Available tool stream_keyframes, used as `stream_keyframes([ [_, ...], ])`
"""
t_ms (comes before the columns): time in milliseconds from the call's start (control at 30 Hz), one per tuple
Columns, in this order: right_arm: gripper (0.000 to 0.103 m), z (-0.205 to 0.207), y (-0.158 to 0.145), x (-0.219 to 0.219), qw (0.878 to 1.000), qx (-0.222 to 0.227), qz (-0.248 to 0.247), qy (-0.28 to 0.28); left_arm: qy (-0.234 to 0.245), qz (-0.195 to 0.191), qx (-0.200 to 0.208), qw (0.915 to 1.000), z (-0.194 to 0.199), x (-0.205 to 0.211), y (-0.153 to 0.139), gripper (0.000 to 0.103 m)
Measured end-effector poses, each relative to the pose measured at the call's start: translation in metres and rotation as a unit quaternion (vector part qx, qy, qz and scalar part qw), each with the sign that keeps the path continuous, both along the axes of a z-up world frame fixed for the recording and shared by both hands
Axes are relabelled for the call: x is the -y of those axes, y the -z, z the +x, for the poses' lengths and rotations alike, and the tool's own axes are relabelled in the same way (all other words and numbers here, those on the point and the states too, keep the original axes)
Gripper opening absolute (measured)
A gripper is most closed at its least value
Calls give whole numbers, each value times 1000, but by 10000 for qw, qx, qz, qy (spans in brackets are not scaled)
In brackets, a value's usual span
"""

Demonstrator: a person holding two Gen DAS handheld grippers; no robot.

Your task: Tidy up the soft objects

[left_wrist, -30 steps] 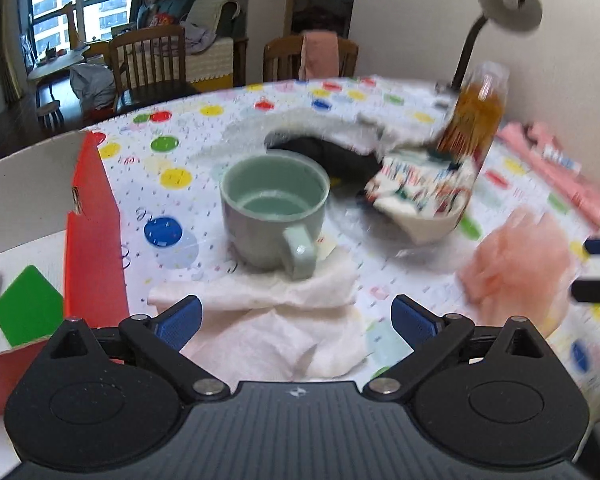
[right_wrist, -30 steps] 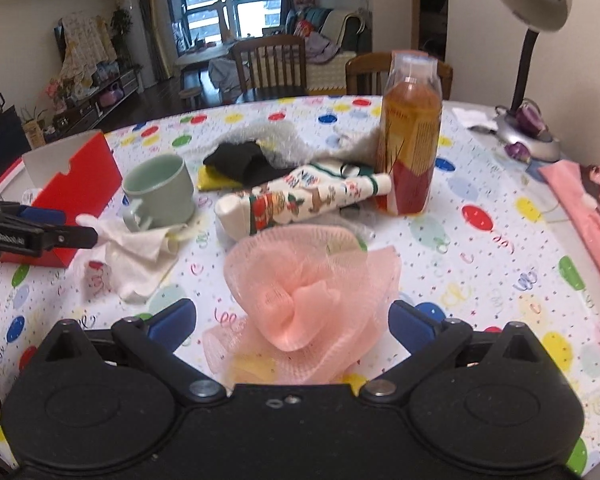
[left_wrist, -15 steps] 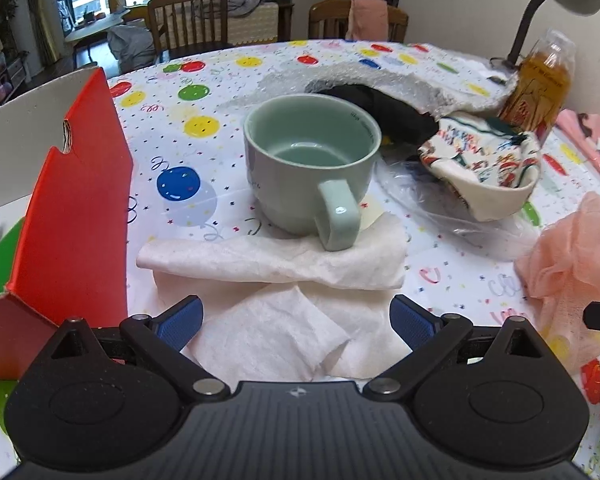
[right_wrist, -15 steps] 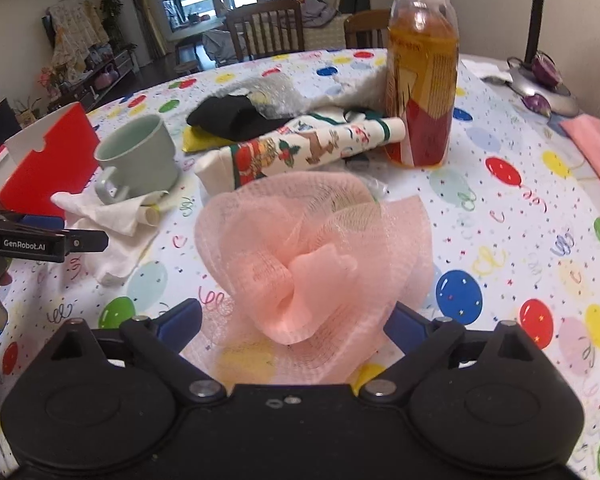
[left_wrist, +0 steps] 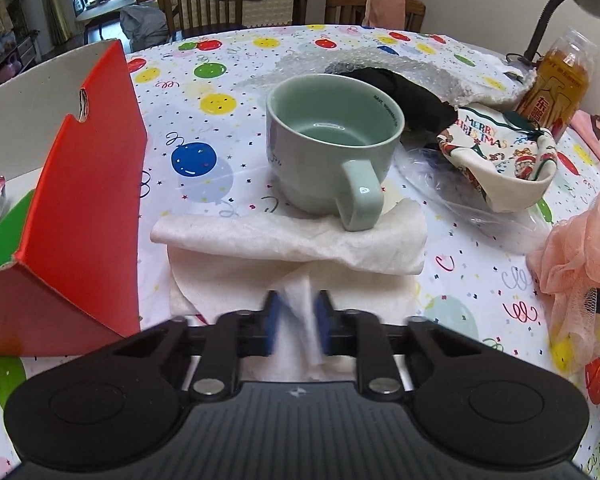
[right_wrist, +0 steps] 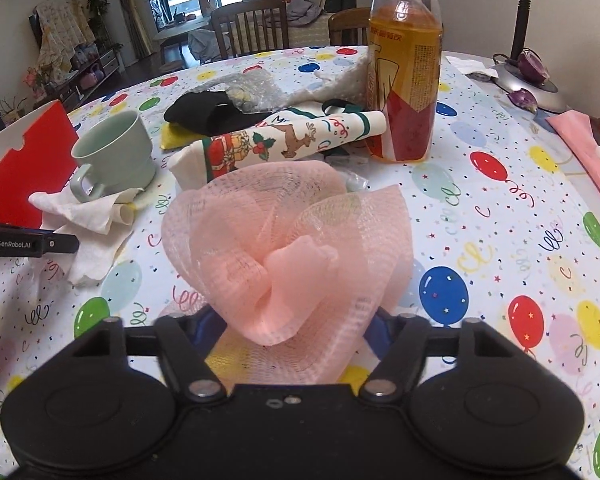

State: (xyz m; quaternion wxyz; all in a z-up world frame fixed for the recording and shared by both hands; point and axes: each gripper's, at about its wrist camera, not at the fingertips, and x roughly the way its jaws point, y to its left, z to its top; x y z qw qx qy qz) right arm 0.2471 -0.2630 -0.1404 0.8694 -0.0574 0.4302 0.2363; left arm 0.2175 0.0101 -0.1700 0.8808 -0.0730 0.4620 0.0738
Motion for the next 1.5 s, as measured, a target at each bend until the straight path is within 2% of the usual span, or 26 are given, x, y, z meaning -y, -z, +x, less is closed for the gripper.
stream_keyframes([
  [267,21,-8,-6,-1,9997,145,-132,-143,-57,-101,168,9998,-17,-2,-15,8],
  [400,12,-16,-16,0,9988,351,-166,-305,-125,-191,272,9994,-30,-5,-26,7],
  [733,10,-31,-53,14,9980,466,155,-409,-383,-582,622,9956,-58,-16,-61,6],
  [967,10,-40,-77,8,9966,558,405,-461,-591,-872,940,9900,-74,-31,-92,5],
  [1067,10,-43,-85,3,9957,610,479,-512,-562,-886,1041,9890,-76,-36,-100,5],
  [1200,10,-46,-90,-6,9949,664,510,-554,-391,-824,970,9911,-75,-36,-96,5],
  [1300,10,-48,-89,-9,9953,633,513,-515,-14,-957,801,9922,-74,-32,-88,5],
  [1367,10,-49,-86,-10,9958,587,507,-490,124,-841,677,9941,-72,-26,-80,5],
  [1500,10,-51,-81,-11,9964,502,495,-466,127,-744,508,9958,-69,-22,-63,6],
])
